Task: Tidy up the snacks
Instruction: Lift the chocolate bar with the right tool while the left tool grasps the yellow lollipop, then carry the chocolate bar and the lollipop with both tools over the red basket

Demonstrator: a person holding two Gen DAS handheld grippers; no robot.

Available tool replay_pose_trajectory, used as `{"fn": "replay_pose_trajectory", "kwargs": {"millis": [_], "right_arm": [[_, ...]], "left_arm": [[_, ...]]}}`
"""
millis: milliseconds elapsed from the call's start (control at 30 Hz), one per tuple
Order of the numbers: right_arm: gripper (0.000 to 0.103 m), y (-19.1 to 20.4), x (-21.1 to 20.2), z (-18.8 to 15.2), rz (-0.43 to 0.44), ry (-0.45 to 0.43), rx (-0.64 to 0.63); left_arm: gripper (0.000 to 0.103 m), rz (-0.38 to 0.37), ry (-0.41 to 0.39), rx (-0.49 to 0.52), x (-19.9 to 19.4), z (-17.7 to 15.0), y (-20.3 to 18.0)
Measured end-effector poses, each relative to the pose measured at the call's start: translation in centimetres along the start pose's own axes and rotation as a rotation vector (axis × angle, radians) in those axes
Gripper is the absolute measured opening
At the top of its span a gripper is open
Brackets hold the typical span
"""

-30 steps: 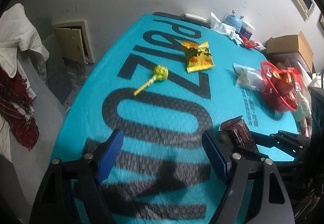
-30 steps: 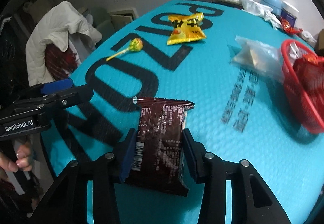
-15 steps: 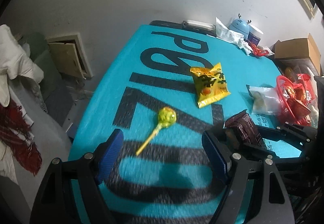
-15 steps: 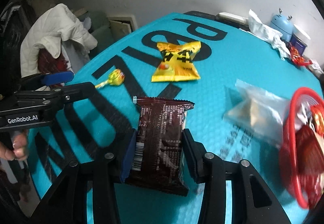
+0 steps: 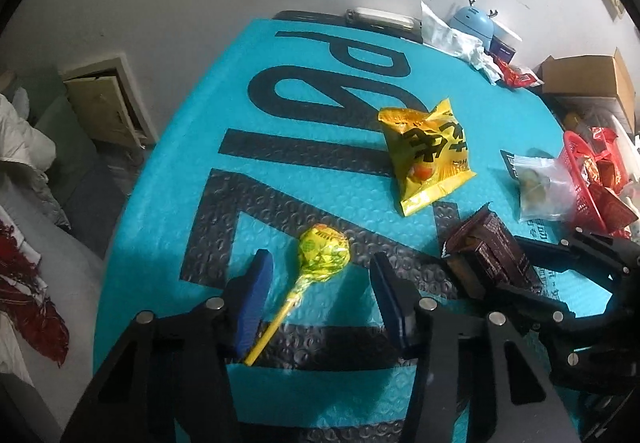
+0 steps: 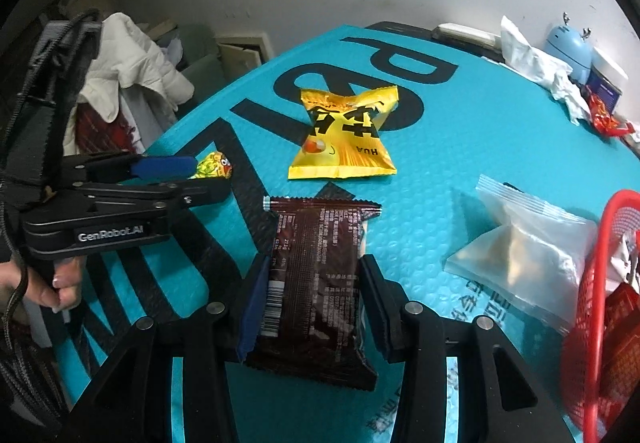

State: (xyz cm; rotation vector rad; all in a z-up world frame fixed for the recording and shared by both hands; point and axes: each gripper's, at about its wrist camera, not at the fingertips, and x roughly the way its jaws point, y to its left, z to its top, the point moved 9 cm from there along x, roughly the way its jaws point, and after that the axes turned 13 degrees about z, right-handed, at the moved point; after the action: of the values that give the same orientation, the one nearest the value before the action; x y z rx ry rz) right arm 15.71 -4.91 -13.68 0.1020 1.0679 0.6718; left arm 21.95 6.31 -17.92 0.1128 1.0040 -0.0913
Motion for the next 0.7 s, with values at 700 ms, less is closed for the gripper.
{"fn": "replay_pose_trajectory", "kwargs": {"millis": [700], "right_arm": [[0.045,0.8,-2.2,-1.3,0.008,-0.037,0.049]], "left_arm": [[0.024,-0.095,0.017,0.029,-3.3,-2.5,-3.2]]}}
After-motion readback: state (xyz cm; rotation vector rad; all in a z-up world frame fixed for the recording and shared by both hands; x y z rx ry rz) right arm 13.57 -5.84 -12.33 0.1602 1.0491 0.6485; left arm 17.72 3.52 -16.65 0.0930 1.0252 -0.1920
